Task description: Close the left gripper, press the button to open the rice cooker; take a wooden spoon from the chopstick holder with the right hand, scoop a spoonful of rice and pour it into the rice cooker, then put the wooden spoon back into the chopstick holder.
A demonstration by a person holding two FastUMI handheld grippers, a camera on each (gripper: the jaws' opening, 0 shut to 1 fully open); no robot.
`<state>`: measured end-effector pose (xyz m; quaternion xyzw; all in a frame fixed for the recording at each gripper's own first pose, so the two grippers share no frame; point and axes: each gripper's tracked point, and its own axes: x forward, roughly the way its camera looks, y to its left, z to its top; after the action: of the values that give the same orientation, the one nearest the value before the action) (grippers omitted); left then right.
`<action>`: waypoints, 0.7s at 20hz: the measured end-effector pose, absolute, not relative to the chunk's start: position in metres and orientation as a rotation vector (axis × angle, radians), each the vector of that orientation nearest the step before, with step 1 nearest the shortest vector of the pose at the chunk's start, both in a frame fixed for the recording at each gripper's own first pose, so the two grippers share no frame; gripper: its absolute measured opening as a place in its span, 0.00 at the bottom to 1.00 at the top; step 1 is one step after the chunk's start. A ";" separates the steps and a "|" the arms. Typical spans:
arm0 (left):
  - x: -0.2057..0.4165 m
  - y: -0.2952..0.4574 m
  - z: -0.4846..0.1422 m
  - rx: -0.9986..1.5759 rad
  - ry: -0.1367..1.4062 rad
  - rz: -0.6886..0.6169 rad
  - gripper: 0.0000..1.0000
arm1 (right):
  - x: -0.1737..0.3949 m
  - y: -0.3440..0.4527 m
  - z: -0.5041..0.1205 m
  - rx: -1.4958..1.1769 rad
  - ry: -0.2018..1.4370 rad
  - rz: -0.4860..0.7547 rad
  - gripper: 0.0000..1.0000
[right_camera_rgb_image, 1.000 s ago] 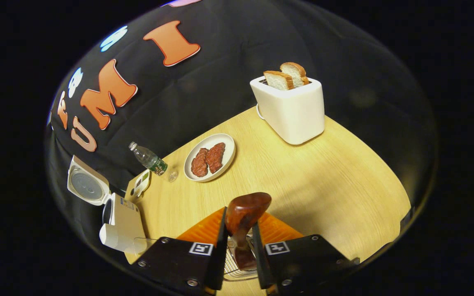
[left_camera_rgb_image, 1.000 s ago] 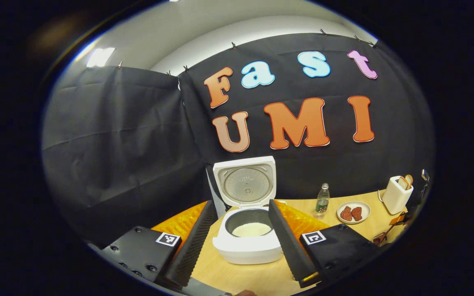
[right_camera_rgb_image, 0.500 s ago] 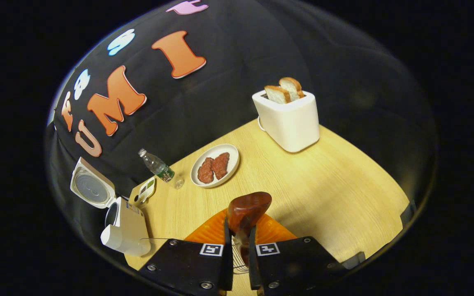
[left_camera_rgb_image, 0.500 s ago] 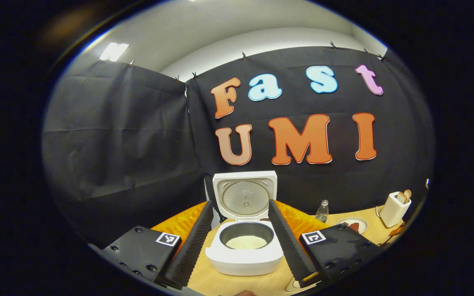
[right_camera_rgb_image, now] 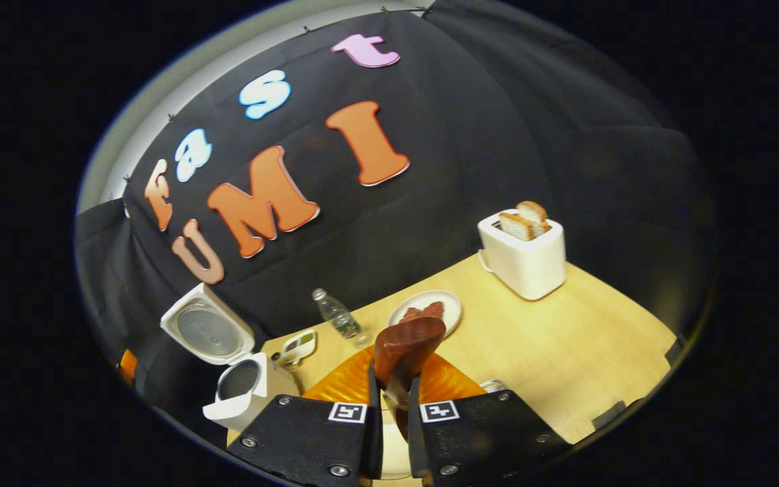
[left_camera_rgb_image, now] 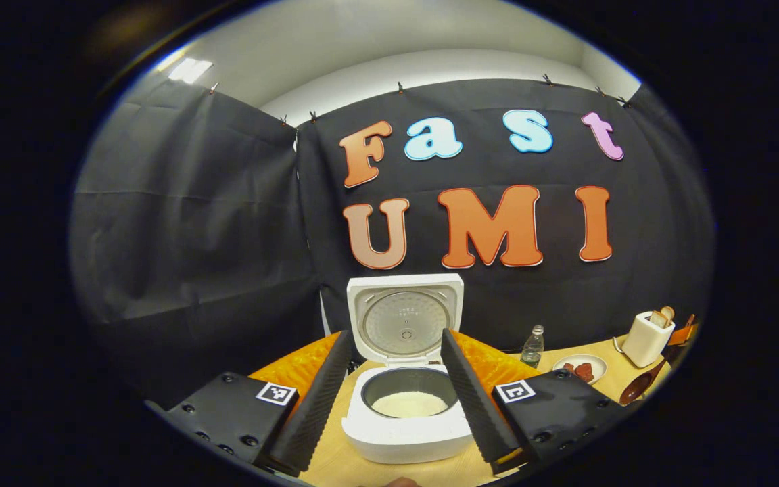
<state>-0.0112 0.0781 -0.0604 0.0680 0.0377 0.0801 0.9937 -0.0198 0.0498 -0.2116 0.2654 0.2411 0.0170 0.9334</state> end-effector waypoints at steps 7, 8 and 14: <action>-0.019 0.097 -0.069 0.163 0.100 0.161 0.86 | -0.035 0.117 -0.273 0.271 0.633 0.115 0.14; -0.022 0.100 -0.071 0.163 0.108 0.170 0.86 | -0.031 0.123 -0.280 0.234 0.629 0.124 0.13; -0.038 0.122 -0.071 0.179 0.125 0.241 0.86 | -0.028 0.140 -0.300 0.029 0.549 0.160 0.12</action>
<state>-0.0381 0.1225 -0.0706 0.0893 0.0624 0.1199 0.9868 -0.0284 0.1400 -0.3000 0.0143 0.2710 0.0790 0.9592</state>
